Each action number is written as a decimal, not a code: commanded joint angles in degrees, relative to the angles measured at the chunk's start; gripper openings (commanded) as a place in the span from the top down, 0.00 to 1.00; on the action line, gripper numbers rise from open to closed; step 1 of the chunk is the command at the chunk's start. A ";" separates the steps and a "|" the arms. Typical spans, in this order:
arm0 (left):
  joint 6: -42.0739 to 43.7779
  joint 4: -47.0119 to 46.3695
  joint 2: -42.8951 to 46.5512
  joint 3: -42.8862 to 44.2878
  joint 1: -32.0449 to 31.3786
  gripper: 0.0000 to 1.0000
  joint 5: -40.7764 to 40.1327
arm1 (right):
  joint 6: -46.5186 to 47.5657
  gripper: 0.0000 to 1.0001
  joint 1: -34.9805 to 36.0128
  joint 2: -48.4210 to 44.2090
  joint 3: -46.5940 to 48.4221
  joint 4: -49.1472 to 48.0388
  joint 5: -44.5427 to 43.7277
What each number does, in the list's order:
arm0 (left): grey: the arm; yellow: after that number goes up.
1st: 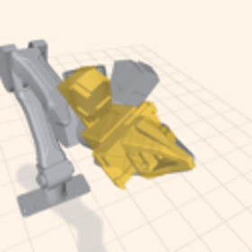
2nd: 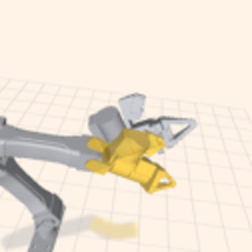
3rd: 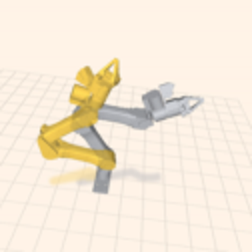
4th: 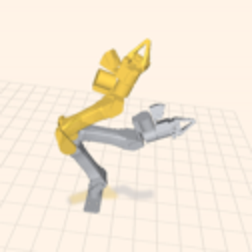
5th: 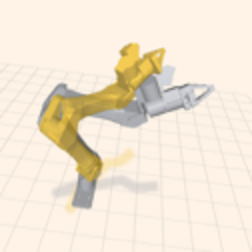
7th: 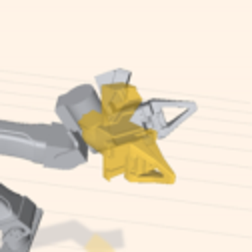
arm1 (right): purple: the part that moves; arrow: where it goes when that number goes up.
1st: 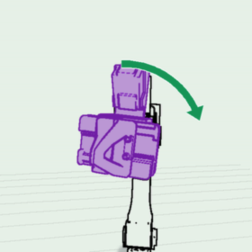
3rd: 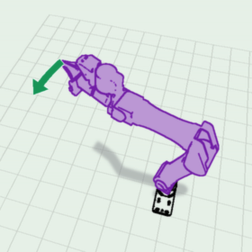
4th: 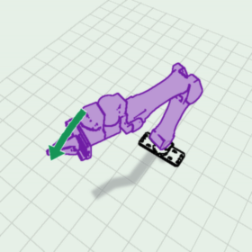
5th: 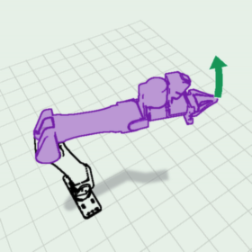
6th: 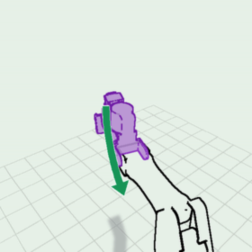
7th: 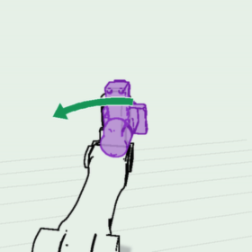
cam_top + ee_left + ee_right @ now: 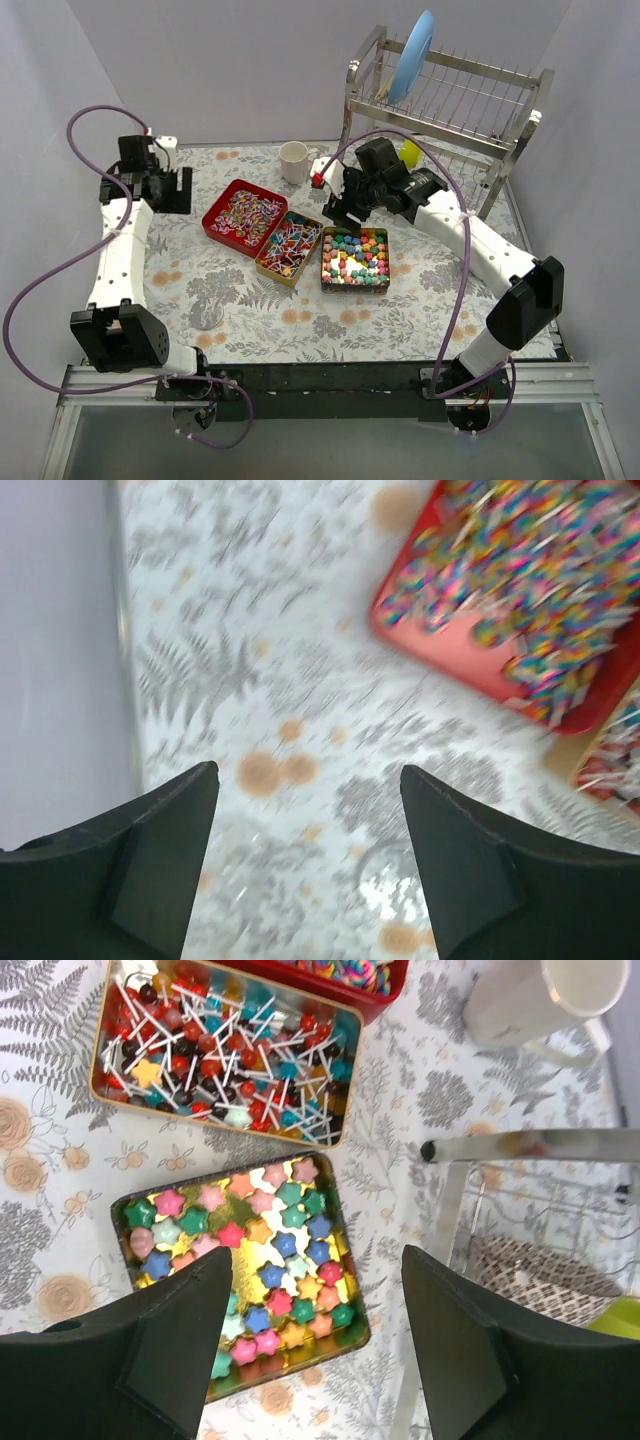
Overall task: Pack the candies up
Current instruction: Move the storage box to the center of the board, then pick up the packing bottle from the center of the board.
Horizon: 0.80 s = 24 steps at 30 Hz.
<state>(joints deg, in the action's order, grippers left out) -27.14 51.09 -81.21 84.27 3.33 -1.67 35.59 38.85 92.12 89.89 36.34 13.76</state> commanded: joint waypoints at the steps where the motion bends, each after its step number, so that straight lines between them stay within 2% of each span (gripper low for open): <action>1: 6.39 18.33 -0.44 0.56 8.17 0.29 -1.05 | -2.98 0.24 -1.05 3.24 2.04 7.95 -1.98; 4: 7.18 18.52 1.75 -4.61 12.57 0.30 -2.10 | -3.25 0.24 -1.41 5.69 5.98 11.20 -1.98; 10: 7.71 19.75 3.86 -9.47 18.72 0.34 -5.17 | -3.34 0.26 -1.76 8.87 11.27 15.86 0.73; 14: 13.32 17.38 6.76 -12.81 23.11 0.36 -5.10 | -3.69 0.27 -1.76 8.52 10.93 17.10 2.15; 19: 14.74 15.71 5.63 -15.97 26.55 0.41 -3.16 | -4.04 0.28 -1.76 6.33 8.64 16.84 1.80; 24: 14.66 15.44 3.69 -17.12 27.34 0.57 0.79 | -4.30 0.29 -1.76 4.30 5.92 16.49 1.01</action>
<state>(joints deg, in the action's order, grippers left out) -13.96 67.07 -77.01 67.72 30.06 -4.64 32.23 37.04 100.66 97.41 52.56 14.26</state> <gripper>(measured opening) 0.484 0.715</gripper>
